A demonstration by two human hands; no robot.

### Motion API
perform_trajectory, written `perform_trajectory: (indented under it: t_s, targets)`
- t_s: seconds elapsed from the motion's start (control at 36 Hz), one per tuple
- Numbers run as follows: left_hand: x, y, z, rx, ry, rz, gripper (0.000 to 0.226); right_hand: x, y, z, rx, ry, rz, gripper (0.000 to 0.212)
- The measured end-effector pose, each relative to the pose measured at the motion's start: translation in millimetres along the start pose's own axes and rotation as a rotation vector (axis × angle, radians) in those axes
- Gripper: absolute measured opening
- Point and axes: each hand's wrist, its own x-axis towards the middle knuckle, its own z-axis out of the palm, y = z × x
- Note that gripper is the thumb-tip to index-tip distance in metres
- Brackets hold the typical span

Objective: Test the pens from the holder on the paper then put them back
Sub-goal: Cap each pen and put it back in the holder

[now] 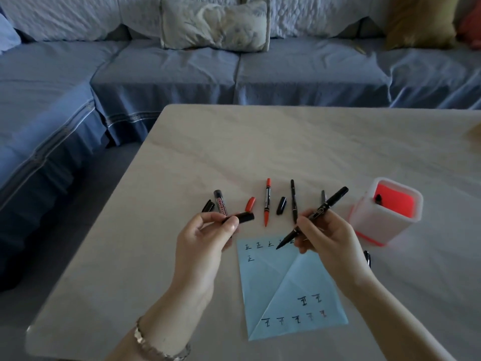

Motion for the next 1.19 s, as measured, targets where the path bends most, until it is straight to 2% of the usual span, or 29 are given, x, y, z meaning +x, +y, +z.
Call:
perform_trajectory:
  t_s: [0.08, 0.17, 0.28, 0.33, 0.47, 0.56, 0.72, 0.94, 1.0, 1.08, 1.19]
  targets:
    - [-3, 0, -1, -0.127, -0.017, -0.131, 0.016, -4, -1, 0, 0.088, 0.030, -0.019, 0.013]
    - [-8, -2, 0, -0.157, -0.084, -0.218, 0.015, -7, -4, 2, 0.240, 0.066, -0.026, 0.017]
    - [-13, -5, 2, -0.146, -0.149, -0.227, 0.015, -10, -6, 5, 0.372, 0.084, -0.062, 0.015]
    - [-14, -5, 3, -0.130, -0.159, -0.219, 0.015, -12, -5, 5, 0.398, 0.080, -0.084, 0.005]
    - [-16, -4, 3, -0.113, -0.168, -0.221, 0.014, -12, -5, 5, 0.415, 0.063, -0.139, 0.031]
    - [-19, -3, 4, -0.090, -0.170, -0.218, 0.014, -12, -5, 5, 0.418, 0.056, -0.148, 0.037]
    - [-24, -1, 9, -0.006, -0.185, -0.159, 0.022, -14, -4, 6, 0.394, 0.044, -0.129, 0.042]
    - [-25, 0, 9, 0.046, -0.186, -0.088, 0.017, -16, -5, 2, 0.395, 0.058, -0.133, 0.037]
    - [-25, 0, 10, 0.075, -0.202, -0.054, 0.019, -18, -6, 3, 0.364, 0.045, -0.120, 0.031]
    - [-27, -1, 12, 0.133, -0.231, 0.016, 0.023, -21, -8, 5, 0.343, 0.006, -0.085, 0.006]
    - [-29, 0, 12, 0.224, -0.288, 0.105, 0.026, -24, -9, 7, 0.277, -0.017, -0.058, 0.010]
